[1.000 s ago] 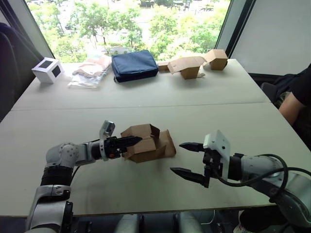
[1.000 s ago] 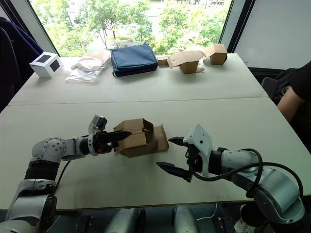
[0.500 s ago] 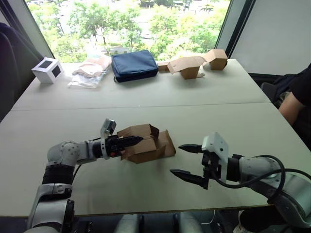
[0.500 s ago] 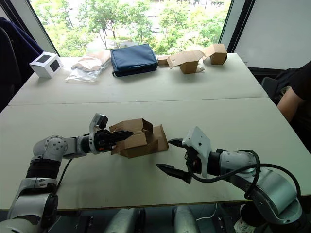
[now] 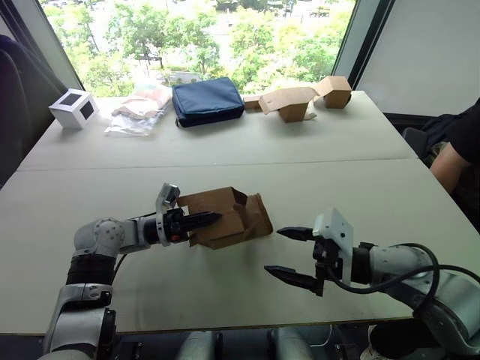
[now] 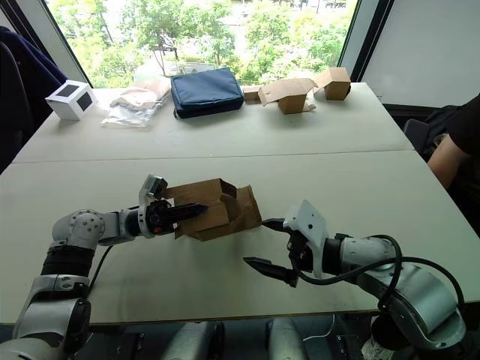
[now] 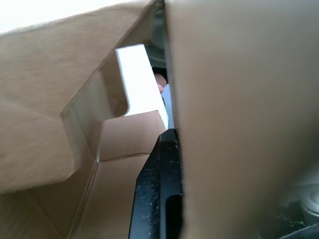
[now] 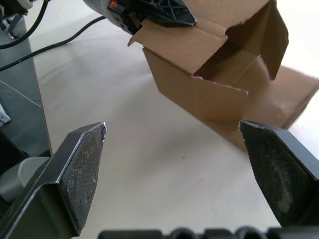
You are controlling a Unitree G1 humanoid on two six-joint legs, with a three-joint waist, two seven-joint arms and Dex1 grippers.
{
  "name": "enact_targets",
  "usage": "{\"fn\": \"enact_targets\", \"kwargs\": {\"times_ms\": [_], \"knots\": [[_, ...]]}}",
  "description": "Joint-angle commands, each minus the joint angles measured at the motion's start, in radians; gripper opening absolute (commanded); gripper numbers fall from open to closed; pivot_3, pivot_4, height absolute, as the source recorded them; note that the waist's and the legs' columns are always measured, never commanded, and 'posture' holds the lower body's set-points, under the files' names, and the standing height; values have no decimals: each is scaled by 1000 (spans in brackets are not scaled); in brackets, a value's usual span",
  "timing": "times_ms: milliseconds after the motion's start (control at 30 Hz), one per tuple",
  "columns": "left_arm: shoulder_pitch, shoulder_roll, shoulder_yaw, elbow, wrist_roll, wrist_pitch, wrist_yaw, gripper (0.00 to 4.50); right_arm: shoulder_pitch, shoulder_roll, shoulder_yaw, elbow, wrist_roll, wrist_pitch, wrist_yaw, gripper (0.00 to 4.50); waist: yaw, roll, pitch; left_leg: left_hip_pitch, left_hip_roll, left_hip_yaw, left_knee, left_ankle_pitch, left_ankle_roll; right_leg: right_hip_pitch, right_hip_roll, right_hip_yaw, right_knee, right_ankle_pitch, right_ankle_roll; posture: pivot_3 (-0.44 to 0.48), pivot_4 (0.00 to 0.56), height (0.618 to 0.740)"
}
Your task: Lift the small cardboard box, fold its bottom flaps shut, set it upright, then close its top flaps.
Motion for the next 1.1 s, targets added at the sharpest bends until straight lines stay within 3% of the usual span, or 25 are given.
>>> {"fn": "enact_targets", "kwargs": {"times_ms": [33, 200, 400, 500, 567, 700, 833, 1100], "knots": [[19, 21, 11, -63, -1, -39, -18, 39, 9, 13, -4, 2, 6, -26, 11, 4500, 0, 0, 0, 0, 0, 0, 0, 0, 0, 0, 0, 0, 0, 0, 0, 0, 150, 740], [16, 70, -2, -149, 54, -168, -42, 39, -35, 126, -95, 54, 125, -21, -59, 4500, 0, 0, 0, 0, 1, 0, 0, 0, 0, 0, 0, 1, 0, 0, 0, 0, 150, 740], [-58, 154, 19, -328, 50, -230, -41, 39, -209, 322, -253, 182, 290, -33, -275, 4500, 2, 0, 1, 0, 0, 0, 0, 0, 0, 0, -1, 1, 0, 0, 0, 0, 150, 740], [-66, 185, 17, -366, 43, -239, -51, 0, -269, 372, -269, 203, 320, -46, -337, 3850, -1, 0, 1, 0, 0, 0, -1, 0, 0, -1, -1, 1, 0, 0, 0, 0, 150, 740], [-79, 209, 17, -383, 39, -243, -62, 0, -310, 394, -260, 215, 312, -61, -361, 3168, -3, 1, 1, 0, 0, 0, -2, 0, 0, -1, -1, 2, 0, 0, 0, 0, 150, 740], [-106, 239, -4, -407, 47, -262, -80, 0, -393, 459, -247, 269, 302, -101, -410, 1733, -6, 1, 1, 0, 0, 0, -2, 0, -1, -2, 1, 2, 0, 0, 0, 0, 150, 740], [-101, 234, -4, -428, 39, -263, -77, 0, -405, 453, -202, 276, 268, -113, -376, 38, -3, 1, 1, 0, 0, 0, -2, 0, -1, -2, 3, 1, 0, 0, 0, 0, 150, 740], [-111, 235, -19, -432, 47, -295, -107, 0, -489, 472, -62, 326, 190, -114, -321, 38, -7, 1, 1, 0, 1, 1, -1, 0, 0, -3, 4, 2, 1, 0, 0, 0, 150, 740]]}}
